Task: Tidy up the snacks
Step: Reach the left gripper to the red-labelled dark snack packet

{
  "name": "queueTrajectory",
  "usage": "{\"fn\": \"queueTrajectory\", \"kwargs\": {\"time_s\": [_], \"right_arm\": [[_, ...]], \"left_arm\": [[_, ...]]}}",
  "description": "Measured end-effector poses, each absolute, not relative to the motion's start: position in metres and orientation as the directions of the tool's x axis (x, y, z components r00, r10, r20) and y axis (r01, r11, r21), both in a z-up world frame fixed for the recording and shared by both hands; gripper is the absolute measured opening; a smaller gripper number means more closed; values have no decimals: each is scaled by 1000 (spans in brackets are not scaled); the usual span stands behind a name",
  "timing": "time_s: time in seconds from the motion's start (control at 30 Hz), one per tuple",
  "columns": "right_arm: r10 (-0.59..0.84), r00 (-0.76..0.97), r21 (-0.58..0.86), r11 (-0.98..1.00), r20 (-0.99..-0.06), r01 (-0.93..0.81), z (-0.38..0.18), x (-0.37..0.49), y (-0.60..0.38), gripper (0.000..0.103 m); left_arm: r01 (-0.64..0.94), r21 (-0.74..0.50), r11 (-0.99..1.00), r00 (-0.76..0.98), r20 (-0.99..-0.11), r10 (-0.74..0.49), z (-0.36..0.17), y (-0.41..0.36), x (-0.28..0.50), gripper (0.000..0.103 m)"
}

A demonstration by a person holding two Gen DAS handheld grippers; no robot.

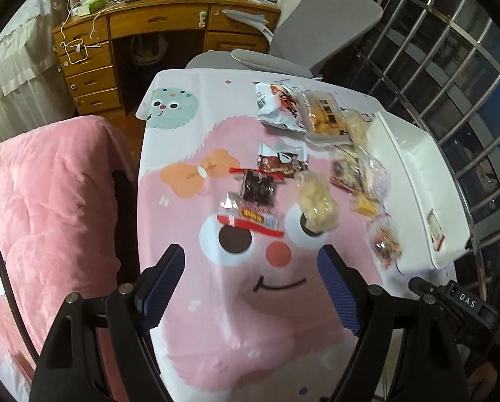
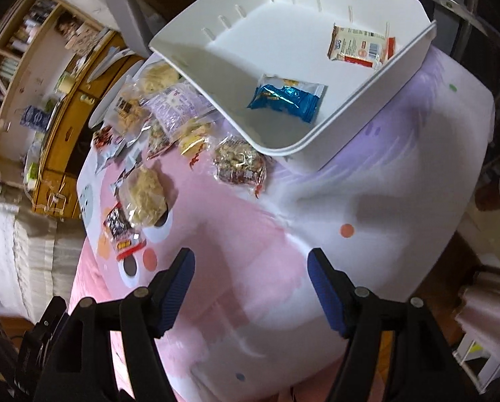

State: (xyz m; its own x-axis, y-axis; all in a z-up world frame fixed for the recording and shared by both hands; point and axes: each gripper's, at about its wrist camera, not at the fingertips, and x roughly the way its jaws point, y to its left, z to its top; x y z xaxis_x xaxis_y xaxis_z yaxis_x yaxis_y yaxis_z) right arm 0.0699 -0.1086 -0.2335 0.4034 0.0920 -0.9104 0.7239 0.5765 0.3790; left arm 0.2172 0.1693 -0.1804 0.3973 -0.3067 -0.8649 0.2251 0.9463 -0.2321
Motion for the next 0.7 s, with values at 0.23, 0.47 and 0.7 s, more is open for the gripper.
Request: {"fn": "queueTrajectory", "kwargs": {"time_s": [0.23,0.47,0.7], "right_arm": [[-37,419,347,498,-907,795,-254,84,-110,70],[-96,426,333,481,-899,811,-275,104,-108,70],[-104,437,346,461,-894,817,-286,119,-110,72]], "left_arm": [[205,-208,957,374,-886,-273,-215,153,258,81],[192,-198,961,362,-896,-257,-250,137,294,80],[187,-154,970,356,-910,-213,-271,123,323,80]]}}
